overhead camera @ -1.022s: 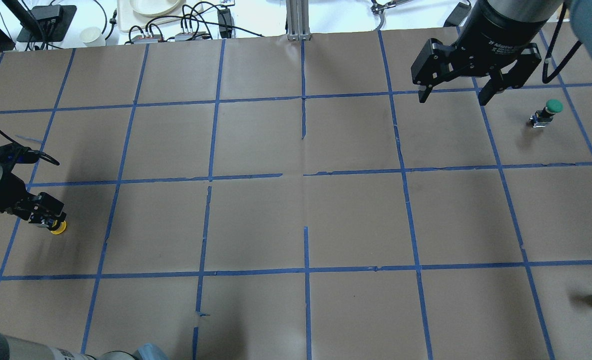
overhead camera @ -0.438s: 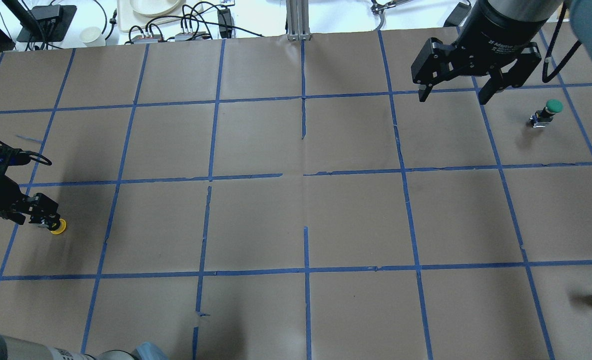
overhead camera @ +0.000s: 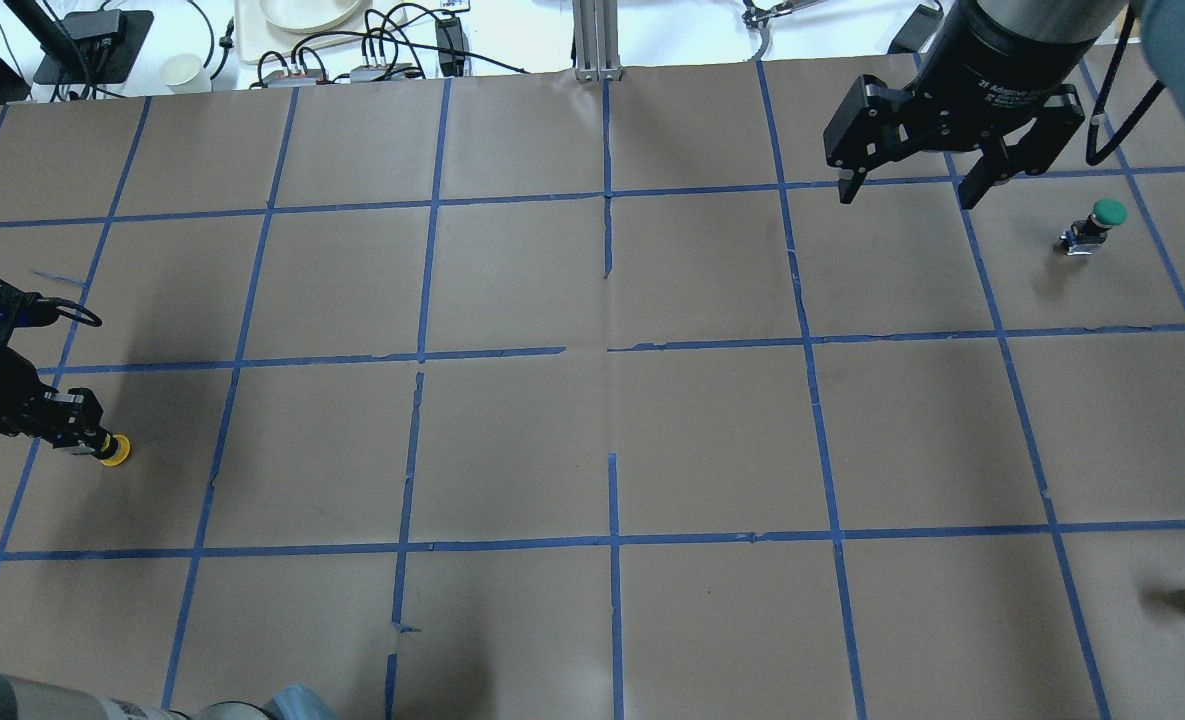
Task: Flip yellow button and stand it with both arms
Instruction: 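Lift the yellow button with the left gripper and raise it high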
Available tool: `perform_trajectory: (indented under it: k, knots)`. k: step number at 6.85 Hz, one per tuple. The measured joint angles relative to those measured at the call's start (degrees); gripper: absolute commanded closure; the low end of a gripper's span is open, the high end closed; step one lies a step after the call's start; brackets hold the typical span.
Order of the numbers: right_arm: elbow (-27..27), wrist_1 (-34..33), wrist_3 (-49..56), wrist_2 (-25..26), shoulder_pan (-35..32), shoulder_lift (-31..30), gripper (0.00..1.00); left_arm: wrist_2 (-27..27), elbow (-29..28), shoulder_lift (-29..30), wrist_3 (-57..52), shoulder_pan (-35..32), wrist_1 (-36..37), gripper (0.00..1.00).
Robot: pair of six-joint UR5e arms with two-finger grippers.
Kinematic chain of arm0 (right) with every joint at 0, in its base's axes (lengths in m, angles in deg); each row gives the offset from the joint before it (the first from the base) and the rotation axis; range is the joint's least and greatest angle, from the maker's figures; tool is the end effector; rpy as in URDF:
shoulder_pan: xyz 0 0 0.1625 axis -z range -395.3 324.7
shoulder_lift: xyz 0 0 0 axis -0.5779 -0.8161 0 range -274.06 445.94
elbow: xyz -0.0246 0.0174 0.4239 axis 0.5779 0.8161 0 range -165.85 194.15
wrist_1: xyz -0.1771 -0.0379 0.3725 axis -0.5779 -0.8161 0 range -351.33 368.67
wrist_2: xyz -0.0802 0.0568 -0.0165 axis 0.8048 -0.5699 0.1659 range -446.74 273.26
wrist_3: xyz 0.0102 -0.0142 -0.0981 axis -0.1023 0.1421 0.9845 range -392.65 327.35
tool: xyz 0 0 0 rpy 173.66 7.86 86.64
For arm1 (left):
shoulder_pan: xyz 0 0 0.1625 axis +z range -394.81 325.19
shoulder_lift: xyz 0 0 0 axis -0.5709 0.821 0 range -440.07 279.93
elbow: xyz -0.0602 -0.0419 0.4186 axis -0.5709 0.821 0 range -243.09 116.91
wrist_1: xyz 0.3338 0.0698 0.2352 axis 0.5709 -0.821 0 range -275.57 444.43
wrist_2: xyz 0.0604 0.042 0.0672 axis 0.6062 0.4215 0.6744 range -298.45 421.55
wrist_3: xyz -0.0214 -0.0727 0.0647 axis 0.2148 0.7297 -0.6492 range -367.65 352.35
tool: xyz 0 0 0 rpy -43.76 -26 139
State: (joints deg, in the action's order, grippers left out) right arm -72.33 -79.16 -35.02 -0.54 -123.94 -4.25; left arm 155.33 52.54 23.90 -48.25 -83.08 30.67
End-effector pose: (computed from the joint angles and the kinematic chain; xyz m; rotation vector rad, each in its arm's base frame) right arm 0.1282 -0.4954 0.5161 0.0987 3.0732 -0.0402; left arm 0.2372 -0.4563 0.2198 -0.0276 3.1273 0.1371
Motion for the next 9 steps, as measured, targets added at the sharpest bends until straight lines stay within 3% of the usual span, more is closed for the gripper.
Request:
perform_trajectory:
  k: [3, 6, 9]
  knots:
    - [0.00, -0.06, 0.02, 0.10, -0.01, 0.04, 0.00, -2.55, -0.92, -2.78, -0.34, -0.38, -3.12, 0.98]
    - [0.02, -0.15, 0.10, -0.01, 0.16, 0.15, 0.00, -21.23, -1.84, -12.57, -0.26, -5.54, -17.83, 0.98]
    - [0.40, 0.04, 3.64, -0.17, 2.53, 0.11, 0.00, -44.85, -7.57, -17.81, 9.05, -21.08, -30.26, 0.98]
